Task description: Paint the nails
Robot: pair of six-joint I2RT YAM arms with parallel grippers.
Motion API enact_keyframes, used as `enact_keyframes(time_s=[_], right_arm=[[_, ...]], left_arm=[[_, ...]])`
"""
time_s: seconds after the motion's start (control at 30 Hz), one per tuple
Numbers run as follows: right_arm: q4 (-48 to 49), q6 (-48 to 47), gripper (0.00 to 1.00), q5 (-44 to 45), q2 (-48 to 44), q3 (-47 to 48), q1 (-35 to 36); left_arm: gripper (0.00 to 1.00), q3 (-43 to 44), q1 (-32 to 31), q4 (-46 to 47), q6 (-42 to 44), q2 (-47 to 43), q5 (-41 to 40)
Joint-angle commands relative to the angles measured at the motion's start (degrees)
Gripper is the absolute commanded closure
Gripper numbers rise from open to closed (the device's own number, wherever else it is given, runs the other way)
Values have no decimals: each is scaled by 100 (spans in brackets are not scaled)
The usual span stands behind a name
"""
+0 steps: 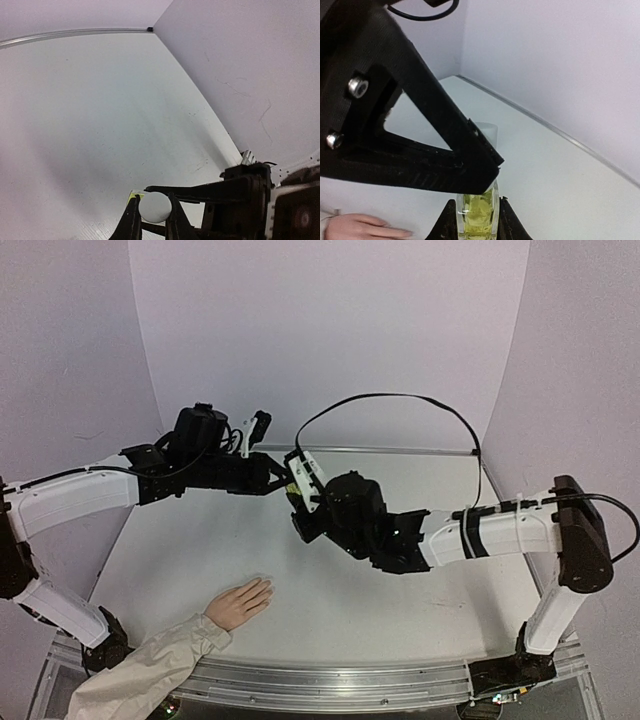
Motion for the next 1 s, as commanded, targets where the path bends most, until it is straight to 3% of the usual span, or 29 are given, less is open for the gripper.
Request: enact_keyframes(time_s=[0.0, 0.1, 0.2, 0.47, 0.57, 0.67, 0.8, 0.97], right_arm=[[489, -1242, 100, 1540, 293, 410, 210], [532, -1101, 100, 93, 25, 98, 172], [514, -798, 100, -1157, -329, -171, 0], [587, 954, 100, -5182, -1099, -718, -1194], [920, 1466, 100, -6356, -1244, -802, -1519], [1121, 1845, 100, -7238, -1293, -747, -1673], [1188, 2090, 100, -7701, -1234, -586, -1713], [1608, 2391, 100, -7730, -1111, -533, -1711]], left_arm=[[100, 596, -168, -244, -462, 204, -224], [99, 566, -163, -244, -448, 159, -27], [91, 497, -160, -229, -326, 33, 83], [45, 280, -143, 153, 36, -291, 981], [39, 145, -97, 478, 72, -431, 1407], [39, 41, -53, 842, 52, -530, 1850], [46, 10, -53, 1297, -50, -510, 2360], [63, 79, -73, 1492, -147, -359, 2715]])
